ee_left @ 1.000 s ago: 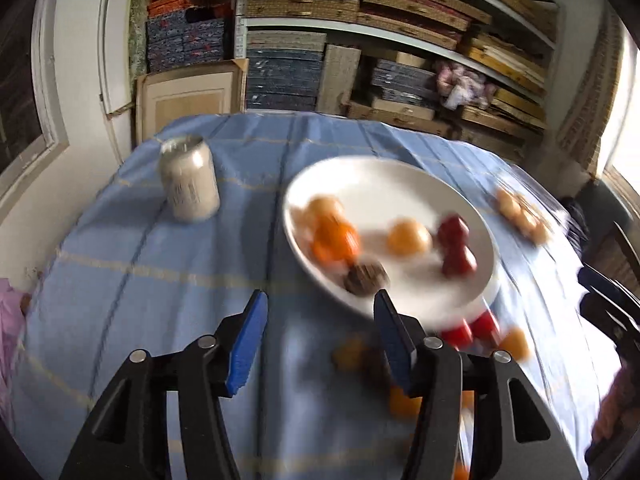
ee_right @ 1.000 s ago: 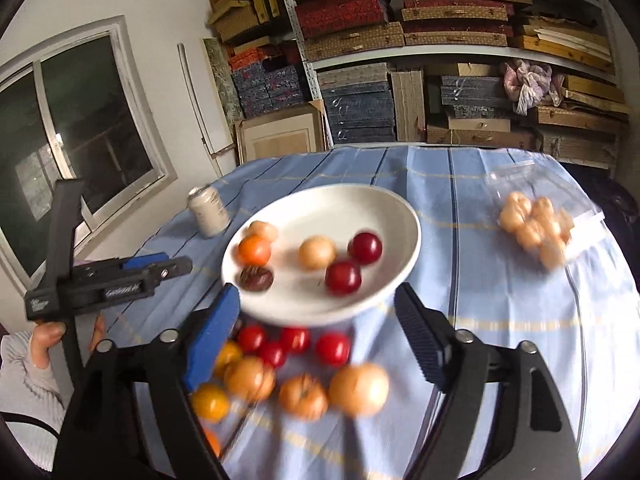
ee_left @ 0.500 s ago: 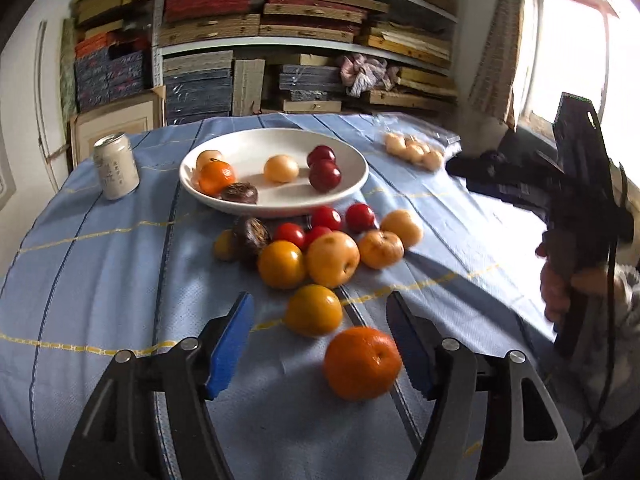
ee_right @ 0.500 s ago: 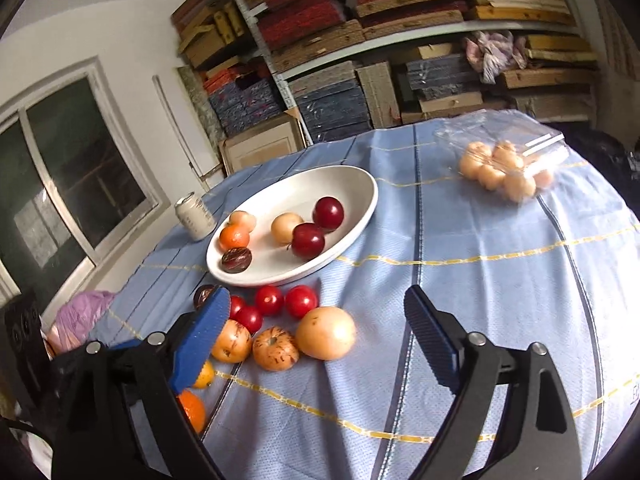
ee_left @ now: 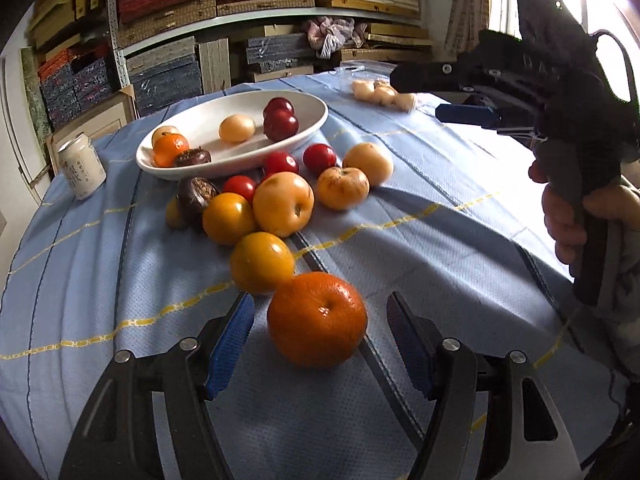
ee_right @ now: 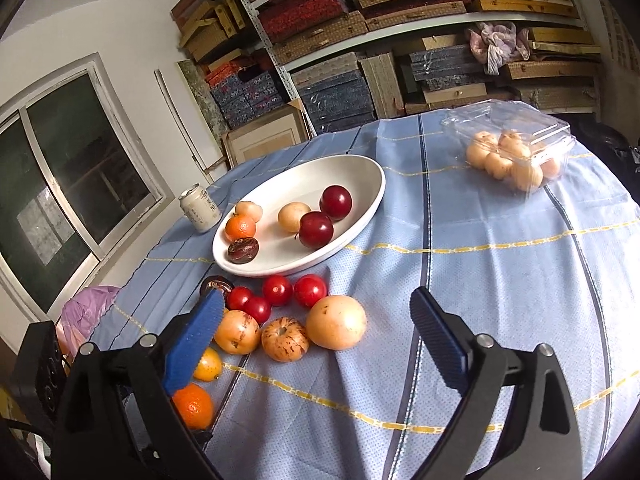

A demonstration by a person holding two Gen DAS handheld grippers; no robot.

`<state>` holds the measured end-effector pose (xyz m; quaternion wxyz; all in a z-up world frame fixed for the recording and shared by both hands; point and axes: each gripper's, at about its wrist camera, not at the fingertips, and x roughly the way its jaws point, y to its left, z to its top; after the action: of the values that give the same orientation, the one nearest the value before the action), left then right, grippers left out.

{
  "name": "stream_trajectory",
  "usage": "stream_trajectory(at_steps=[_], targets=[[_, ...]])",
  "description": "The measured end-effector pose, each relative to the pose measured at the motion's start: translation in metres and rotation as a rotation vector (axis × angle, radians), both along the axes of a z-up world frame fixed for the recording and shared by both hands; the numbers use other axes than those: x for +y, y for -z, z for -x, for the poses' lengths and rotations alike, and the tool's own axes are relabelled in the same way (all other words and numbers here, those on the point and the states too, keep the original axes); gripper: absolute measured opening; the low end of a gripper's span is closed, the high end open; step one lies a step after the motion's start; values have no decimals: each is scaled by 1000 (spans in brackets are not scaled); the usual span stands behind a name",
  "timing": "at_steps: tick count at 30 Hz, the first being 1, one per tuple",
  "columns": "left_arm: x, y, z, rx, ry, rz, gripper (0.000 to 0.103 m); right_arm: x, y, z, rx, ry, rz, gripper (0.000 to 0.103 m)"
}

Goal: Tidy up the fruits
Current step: 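Withdraw right gripper while left gripper moves to another orange tangerine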

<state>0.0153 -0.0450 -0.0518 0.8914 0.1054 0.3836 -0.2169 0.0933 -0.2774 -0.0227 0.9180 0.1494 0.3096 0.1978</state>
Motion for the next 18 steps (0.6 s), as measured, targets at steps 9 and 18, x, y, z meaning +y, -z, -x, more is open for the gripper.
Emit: stream_trajectory(at_steps=[9,18], targets=[[5,6,-7,46,-22,22,61,9,1,2,-6,-27,21,92],[6,7,-6,55,-15,26,48,26,6,5,-1,-84,46,92]])
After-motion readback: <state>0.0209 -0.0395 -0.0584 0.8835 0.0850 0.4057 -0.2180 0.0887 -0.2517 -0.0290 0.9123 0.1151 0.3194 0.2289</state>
